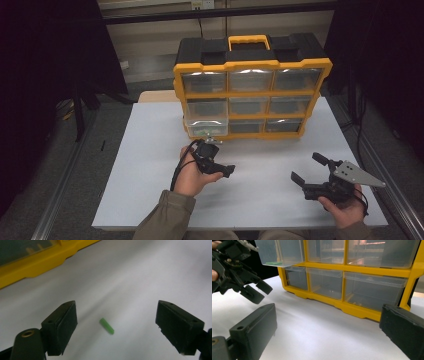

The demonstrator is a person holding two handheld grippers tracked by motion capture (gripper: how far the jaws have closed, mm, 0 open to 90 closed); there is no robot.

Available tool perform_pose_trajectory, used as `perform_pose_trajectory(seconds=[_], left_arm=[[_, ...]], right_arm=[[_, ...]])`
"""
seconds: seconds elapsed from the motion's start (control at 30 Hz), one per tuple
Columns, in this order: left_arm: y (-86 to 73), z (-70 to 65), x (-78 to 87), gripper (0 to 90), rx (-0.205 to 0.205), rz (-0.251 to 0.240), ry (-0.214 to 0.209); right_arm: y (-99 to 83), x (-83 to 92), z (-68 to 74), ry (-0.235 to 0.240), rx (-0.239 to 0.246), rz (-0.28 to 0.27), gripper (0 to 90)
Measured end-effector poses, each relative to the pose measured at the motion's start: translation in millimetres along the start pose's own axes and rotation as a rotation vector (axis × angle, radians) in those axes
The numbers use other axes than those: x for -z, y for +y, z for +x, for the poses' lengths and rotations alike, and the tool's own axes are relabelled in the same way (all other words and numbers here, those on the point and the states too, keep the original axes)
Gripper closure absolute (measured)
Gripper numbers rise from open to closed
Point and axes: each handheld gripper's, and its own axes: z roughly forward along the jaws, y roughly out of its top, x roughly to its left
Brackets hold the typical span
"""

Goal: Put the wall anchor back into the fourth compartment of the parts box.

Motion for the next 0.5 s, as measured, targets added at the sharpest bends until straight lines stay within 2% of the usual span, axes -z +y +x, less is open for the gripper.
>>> perform_pose_trajectory(seconds=[0.07, 0.13, 0.2, 0.33, 0.5], left_arm=[[-3.2, 0.5, -3.1, 19.0, 0.012, -0.004, 0.01], [-6.1, 0.9, -5.7, 21.0, 0.004, 0.012, 0.023], [-8.9, 0.6, -9.0, 23.4, 0.013, 0.021, 0.02], [-13.0, 1.5, -13.6, 32.1, 0.015, 0.03, 0.046], [-16.7, 3.1, -18.3, 44.7, 0.029, 0.032, 0.044]], right_arm=[[0.0, 0.3, -0.1, 0.001, 0.0, 0.0, 1.1], [0.0, 0.3, -0.1, 0.001, 0.0, 0.001, 1.1], [-0.1, -0.1, 0.1, 0.005, -0.001, 0.003, 1.1], [-0.1, -0.1, 0.0, 0.004, 0.0, 0.001, 1.1], [-0.1, 0.1, 0.4, 0.001, -0.002, 0.004, 1.2]])
